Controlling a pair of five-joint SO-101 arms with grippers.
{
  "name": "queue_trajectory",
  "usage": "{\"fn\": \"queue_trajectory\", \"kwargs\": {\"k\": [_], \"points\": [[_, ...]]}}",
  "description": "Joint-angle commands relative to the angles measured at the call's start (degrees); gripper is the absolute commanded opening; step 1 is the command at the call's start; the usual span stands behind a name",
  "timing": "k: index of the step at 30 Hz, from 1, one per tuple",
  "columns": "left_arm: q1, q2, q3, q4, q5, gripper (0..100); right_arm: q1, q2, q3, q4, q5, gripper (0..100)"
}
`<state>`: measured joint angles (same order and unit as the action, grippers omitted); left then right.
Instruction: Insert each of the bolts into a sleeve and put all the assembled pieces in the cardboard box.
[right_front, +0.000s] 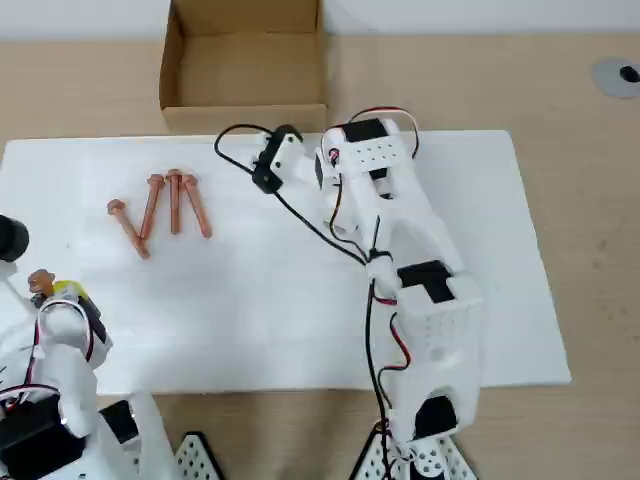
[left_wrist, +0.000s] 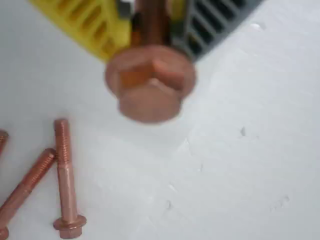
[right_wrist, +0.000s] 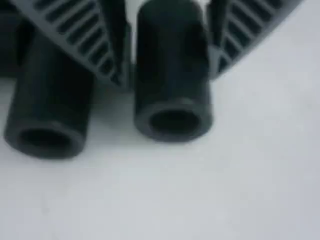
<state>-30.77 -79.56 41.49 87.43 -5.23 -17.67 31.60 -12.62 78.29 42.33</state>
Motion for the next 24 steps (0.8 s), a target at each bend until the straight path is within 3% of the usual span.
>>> {"fn": "queue_trajectory", "kwargs": {"k": [1,24], "points": [[-0.79,-0.40,-0.26,-1.14,0.44,1,1.71,1.27,-3.82,-0.70,-0.09,14.6],[-0.62,-0.40,-0.62,-1.14,0.18,1,1.45,9.27,-8.48,6.42,5.01,14.2]]}}
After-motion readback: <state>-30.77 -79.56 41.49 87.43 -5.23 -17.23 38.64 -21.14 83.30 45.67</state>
